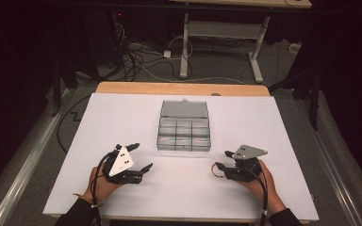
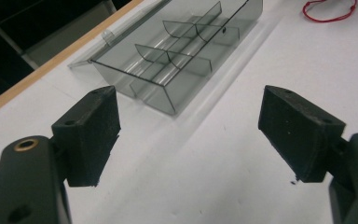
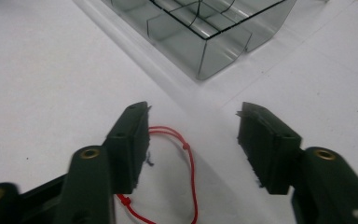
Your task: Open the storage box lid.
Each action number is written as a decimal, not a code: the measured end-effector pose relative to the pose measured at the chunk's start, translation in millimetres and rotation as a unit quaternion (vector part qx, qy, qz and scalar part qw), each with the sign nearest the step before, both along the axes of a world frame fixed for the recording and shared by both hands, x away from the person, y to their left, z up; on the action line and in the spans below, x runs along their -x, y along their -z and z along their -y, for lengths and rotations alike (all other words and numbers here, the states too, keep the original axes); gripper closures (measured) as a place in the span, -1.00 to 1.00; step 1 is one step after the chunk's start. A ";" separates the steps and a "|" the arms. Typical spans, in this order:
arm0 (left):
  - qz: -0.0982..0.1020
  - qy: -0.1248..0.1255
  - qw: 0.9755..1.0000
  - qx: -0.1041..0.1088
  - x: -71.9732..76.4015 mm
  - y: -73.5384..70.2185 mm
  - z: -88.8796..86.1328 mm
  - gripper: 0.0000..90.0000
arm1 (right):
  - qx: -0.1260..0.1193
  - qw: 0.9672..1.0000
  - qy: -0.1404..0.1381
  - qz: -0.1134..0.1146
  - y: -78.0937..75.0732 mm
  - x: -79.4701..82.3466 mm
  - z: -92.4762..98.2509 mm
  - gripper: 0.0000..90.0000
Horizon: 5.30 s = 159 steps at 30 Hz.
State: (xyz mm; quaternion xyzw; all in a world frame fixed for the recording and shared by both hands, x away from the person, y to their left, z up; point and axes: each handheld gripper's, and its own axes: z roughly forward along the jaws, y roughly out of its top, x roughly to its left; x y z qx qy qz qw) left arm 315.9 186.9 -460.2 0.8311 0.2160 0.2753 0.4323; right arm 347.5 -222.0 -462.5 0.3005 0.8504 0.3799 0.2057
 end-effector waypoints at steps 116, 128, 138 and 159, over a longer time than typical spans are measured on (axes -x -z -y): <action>-0.040 -0.029 0.999 0.004 22.7 19.2 -32.6 -0.55 | -0.031 0.995 0.001 0.095 -45.7 -50.5 -48.2 0.95; -0.041 -0.028 0.999 0.001 22.4 19.8 -32.1 -0.55 | -0.009 0.995 0.008 0.096 -43.2 -64.5 -60.9 0.95; -0.040 -0.026 0.999 0.001 22.7 19.6 -32.4 -0.55 | 0.039 0.994 0.029 0.094 -39.1 -90.9 -75.2 0.95; -0.047 -0.020 0.999 0.004 23.4 20.0 -30.6 -0.55 | 0.091 0.991 0.051 0.084 -23.7 -120.0 -87.8 0.95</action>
